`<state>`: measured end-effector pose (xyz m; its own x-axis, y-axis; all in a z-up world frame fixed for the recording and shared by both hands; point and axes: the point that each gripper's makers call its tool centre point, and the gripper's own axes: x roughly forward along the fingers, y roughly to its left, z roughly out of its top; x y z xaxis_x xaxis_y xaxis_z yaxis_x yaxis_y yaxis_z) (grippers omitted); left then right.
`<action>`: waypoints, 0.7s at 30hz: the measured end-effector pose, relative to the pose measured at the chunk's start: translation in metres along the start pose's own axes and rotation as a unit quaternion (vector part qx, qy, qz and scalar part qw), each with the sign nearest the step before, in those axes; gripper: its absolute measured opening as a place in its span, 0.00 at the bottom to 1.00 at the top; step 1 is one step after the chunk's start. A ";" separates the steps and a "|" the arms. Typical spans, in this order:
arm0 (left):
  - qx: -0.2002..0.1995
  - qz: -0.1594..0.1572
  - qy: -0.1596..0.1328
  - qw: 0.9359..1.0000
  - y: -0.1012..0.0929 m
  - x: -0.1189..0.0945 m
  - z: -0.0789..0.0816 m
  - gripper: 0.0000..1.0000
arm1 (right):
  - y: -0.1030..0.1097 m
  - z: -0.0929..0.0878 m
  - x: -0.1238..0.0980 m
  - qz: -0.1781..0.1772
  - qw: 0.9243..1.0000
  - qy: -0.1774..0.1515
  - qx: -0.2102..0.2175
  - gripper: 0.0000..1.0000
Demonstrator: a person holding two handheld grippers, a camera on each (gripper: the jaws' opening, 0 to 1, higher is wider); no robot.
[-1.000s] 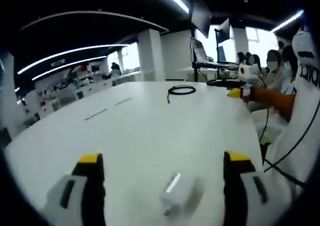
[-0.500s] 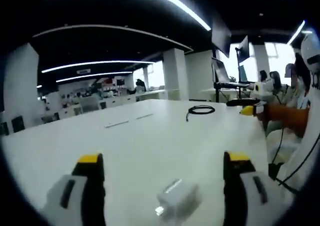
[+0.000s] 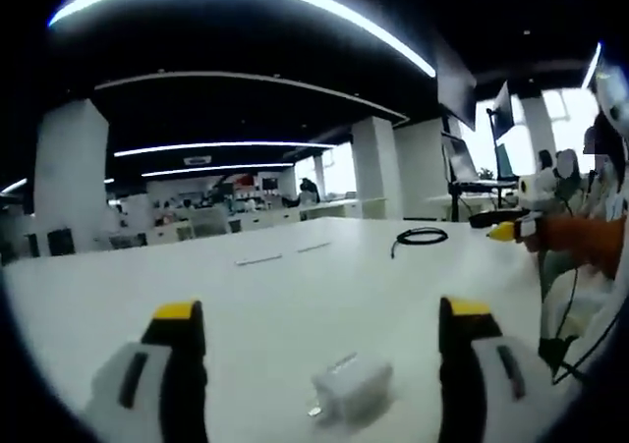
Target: Plug the desk Type‑C cable into the charger adapter.
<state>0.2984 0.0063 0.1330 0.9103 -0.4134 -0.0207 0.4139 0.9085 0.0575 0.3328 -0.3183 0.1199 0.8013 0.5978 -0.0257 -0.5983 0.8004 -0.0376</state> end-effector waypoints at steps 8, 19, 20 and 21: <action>-0.014 0.029 -0.007 0.999 0.008 -0.007 0.000 1.00 | -0.003 0.002 -0.001 -0.006 1.000 -0.003 -0.003 0.96; -0.018 0.057 -0.001 0.998 0.012 -0.016 -0.006 1.00 | -0.007 0.004 -0.004 -0.014 1.000 -0.007 -0.007 0.98; -0.016 0.059 -0.001 0.998 0.011 -0.017 -0.008 1.00 | -0.007 0.004 -0.004 -0.014 1.000 -0.007 -0.007 0.98; -0.015 0.059 -0.003 0.998 0.011 -0.018 -0.008 1.00 | -0.006 0.004 -0.004 -0.013 1.000 -0.007 -0.006 0.98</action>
<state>0.2866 0.0245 0.1261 0.9528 -0.3035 -0.0103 0.3037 0.9523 0.0289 0.3335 -0.3255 0.1243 0.8168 0.5769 -0.0103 -0.5766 0.8155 -0.0502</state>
